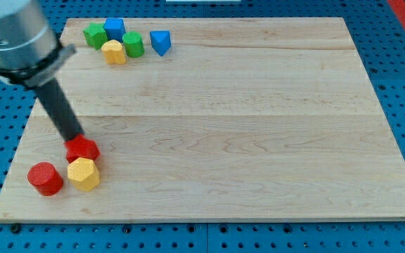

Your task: Move your arm a bit right

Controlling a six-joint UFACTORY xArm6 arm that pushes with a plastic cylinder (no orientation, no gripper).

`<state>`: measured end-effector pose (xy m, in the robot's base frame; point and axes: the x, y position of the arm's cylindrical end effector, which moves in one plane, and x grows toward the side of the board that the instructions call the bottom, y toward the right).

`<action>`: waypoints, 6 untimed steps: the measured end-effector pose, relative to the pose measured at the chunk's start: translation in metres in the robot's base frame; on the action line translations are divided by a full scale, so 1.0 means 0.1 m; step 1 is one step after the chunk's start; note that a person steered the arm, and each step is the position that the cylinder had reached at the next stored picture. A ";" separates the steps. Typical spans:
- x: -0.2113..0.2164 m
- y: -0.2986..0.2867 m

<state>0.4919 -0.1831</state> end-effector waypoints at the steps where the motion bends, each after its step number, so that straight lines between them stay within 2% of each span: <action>1: 0.11 0.00; 2: 0.05 0.18; 3: 0.13 0.88; 4: 0.30 1.13; 6: 0.30 1.11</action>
